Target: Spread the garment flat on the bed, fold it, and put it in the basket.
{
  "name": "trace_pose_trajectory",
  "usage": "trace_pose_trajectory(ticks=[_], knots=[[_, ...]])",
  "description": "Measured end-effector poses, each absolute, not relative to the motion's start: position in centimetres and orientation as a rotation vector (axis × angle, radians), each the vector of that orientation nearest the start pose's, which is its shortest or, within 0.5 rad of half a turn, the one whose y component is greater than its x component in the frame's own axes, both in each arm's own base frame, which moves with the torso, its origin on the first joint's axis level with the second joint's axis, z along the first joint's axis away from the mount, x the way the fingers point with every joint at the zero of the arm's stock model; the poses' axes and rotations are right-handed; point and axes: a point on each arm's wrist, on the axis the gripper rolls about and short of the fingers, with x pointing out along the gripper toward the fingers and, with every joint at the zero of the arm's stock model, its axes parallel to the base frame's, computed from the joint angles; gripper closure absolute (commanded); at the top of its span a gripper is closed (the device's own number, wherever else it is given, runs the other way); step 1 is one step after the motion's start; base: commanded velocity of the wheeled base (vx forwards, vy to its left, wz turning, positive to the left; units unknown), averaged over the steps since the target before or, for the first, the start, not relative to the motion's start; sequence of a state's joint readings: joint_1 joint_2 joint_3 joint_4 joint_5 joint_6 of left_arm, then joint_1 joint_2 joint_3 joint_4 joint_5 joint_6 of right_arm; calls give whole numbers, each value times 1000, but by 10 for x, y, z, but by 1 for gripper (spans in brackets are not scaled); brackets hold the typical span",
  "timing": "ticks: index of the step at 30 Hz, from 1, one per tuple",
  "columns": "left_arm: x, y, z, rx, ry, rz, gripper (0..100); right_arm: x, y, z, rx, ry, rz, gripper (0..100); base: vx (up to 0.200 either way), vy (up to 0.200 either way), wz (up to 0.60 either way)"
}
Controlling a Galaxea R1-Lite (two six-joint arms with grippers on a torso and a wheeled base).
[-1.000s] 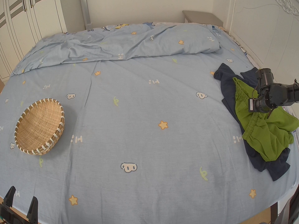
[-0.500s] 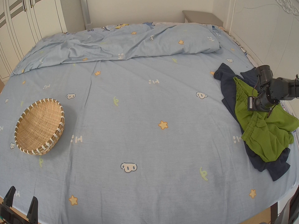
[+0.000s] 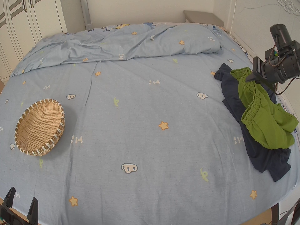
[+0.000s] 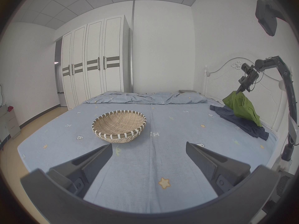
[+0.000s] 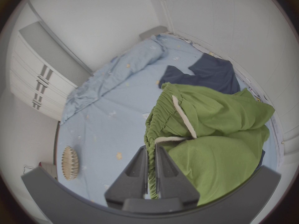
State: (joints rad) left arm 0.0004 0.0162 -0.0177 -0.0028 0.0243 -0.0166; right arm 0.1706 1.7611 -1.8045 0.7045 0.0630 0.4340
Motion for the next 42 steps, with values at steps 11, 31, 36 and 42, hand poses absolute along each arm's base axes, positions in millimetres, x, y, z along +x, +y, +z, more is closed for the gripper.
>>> trace_pose_trajectory(ticks=[11, 31, 36, 42], knots=[[-23, 1, 81, -17, -4, 25, 0, 248, 124, 346, 514, 689, 329, 100, 0, 0, 0], [-23, 1, 81, -17, -4, 24, 0, 213, 282, 328, 513, 640, 804, 100, 0, 0, 0], [-23, 1, 81, -17, -4, 25, 0, 232, 313, 293, 480, 688, 775, 0, 0, 0, 0], [-23, 1, 81, -16, -4, 25, 0, 254, 334, 256, 415, 734, 727, 0, 0, 0, 0]])
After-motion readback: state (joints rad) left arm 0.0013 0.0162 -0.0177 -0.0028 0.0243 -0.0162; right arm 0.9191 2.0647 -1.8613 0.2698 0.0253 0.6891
